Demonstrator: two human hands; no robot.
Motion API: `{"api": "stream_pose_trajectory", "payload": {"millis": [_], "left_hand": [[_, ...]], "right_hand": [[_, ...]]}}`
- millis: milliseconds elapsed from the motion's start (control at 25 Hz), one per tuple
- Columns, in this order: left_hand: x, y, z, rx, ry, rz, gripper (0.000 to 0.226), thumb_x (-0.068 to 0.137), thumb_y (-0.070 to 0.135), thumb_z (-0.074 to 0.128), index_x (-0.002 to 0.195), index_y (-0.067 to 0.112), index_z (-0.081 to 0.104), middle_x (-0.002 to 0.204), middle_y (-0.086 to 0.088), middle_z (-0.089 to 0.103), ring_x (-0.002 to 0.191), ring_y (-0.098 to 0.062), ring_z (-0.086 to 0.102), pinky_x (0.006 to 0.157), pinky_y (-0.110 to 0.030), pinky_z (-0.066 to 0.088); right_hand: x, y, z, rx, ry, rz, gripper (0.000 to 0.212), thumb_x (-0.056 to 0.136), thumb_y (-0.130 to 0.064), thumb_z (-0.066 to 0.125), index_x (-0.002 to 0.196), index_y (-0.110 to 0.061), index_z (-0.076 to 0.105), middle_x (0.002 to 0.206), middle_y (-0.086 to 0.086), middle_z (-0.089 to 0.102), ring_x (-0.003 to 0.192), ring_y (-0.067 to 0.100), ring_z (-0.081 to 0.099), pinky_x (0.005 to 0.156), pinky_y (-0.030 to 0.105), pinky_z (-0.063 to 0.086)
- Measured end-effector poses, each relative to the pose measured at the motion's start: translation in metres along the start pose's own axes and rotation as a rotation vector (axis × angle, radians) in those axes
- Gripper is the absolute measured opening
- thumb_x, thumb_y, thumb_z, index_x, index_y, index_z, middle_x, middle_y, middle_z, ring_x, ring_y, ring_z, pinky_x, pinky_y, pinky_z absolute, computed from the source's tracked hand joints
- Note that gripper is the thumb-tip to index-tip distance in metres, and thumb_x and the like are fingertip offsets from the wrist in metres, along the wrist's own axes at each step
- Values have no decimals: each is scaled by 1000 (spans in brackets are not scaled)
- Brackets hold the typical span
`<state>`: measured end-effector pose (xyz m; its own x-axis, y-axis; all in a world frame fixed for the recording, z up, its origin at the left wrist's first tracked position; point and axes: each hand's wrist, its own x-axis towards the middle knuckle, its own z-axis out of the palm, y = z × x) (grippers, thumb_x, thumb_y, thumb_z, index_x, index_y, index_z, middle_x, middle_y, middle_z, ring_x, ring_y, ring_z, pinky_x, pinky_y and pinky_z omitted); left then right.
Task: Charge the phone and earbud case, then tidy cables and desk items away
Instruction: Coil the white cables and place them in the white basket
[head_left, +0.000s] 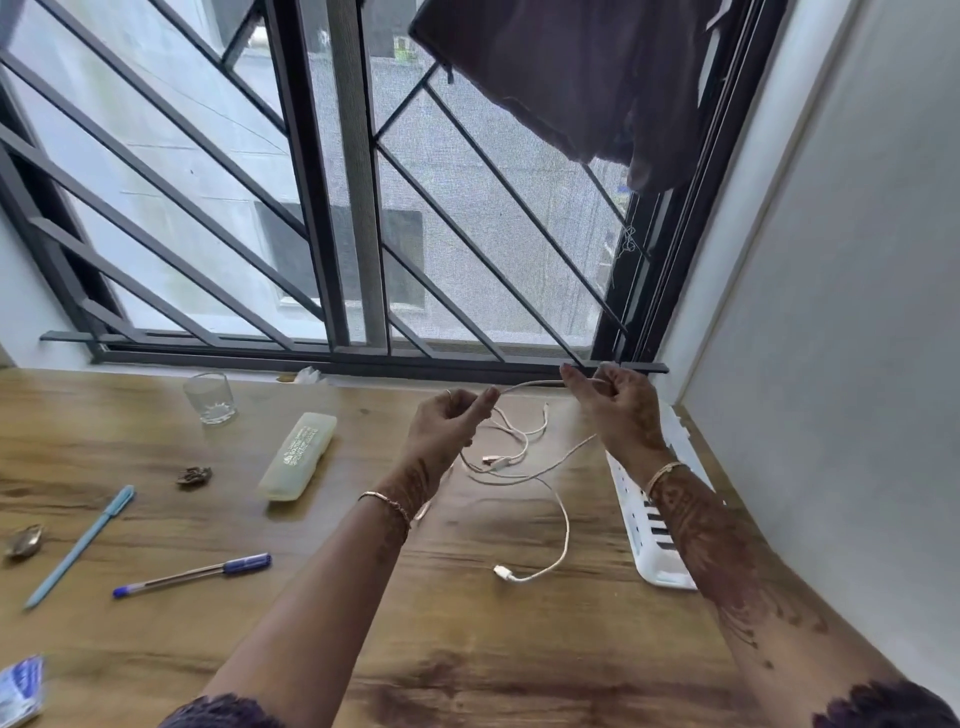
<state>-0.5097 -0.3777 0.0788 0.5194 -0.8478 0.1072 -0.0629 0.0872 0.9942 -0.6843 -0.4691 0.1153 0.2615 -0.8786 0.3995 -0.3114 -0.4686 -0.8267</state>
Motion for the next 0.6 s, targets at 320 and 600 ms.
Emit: {"api": "stream_pose_trajectory", "payload": {"millis": [320, 600], "left_hand": [[7, -3, 13, -52, -113, -19, 19, 90, 27, 63, 74, 18, 67, 51, 15, 56, 51, -6, 43, 52, -20, 40], [15, 4, 10, -287, -104, -107, 24, 89, 30, 61, 74, 12, 62, 57, 3, 51, 46, -8, 45, 47, -22, 45]], "right_hand": [[-3, 3, 29, -290, -239, -66, 36, 99, -43, 42, 81, -20, 65, 74, -8, 67, 73, 12, 62, 69, 30, 47], [12, 5, 40, -255, -33, -139, 33, 96, -41, 50, 76, -17, 63, 65, -6, 61, 60, 10, 54, 59, 25, 38]]}}
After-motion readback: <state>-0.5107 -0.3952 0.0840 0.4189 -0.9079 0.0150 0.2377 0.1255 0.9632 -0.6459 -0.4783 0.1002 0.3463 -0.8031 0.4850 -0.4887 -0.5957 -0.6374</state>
